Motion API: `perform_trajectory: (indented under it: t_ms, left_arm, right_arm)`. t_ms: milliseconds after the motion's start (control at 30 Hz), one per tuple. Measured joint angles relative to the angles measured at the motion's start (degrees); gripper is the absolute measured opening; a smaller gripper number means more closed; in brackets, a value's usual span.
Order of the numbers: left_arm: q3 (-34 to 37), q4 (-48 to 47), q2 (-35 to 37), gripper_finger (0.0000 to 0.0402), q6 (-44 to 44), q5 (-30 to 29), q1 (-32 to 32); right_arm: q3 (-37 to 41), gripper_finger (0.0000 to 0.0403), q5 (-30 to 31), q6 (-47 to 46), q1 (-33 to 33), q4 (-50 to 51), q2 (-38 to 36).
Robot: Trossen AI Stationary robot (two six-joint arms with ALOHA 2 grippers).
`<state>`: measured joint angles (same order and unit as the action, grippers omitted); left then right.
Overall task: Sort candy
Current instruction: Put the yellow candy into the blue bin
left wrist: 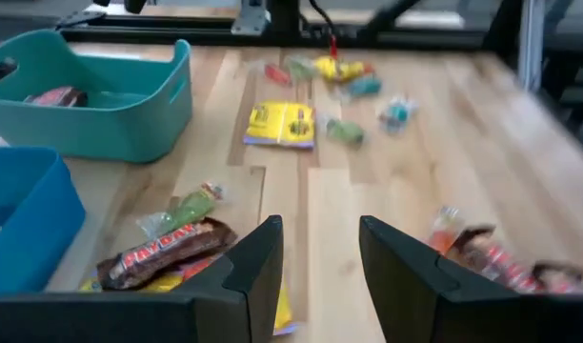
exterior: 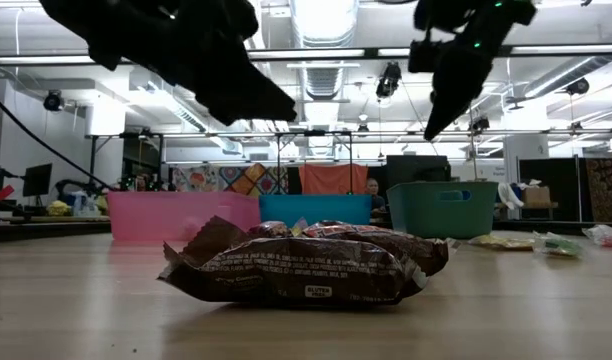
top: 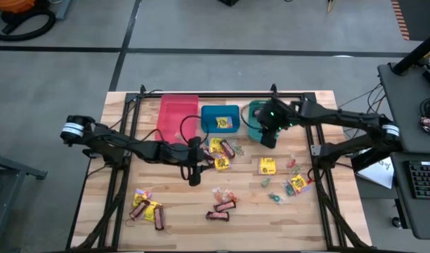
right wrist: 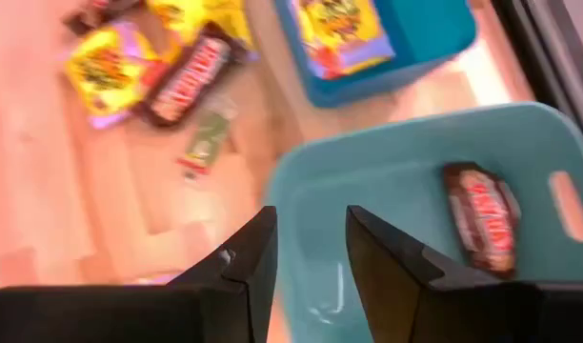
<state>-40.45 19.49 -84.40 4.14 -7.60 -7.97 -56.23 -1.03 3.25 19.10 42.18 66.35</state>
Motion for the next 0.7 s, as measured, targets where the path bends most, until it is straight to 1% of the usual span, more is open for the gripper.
perform_trajectory:
  t_ms: [100, 200, 333, 500, 600, 700]
  left_arm:
    - [-0.89, 0.25, -2.55, 0.0142, -5.46, 0.0, 0.02]
    - [-1.66, 0.11, -5.37, 0.0162, -9.41, 0.0, 0.0]
    - [-2.77, 0.15, -9.72, 0.02, -12.46, -0.44, 0.13]
    - [-4.98, 0.3, -15.34, 0.0243, -14.95, -1.89, 0.13]
    - [-5.87, 0.29, -17.64, 0.0256, -16.06, -1.93, 0.14]
    - [-6.04, 0.42, -18.69, 0.0257, -16.11, -2.62, 0.53]
  right_arm:
    - [3.11, 0.0112, 0.74, -2.99, -3.89, -2.42, -3.4]
    - [4.52, 0.0107, 2.8, -5.95, -7.8, -2.69, -5.6]
    - [5.06, 0.0105, 5.75, -9.08, -12.5, -2.71, -6.91]
    - [5.14, 0.0104, 6.19, -11.16, -16.38, -3.66, -7.0]
    - [5.14, 0.0106, 7.03, -11.64, -17.83, -4.02, -6.71]
    - [5.19, 0.0106, 7.27, -12.52, -18.63, -3.98, -6.61]
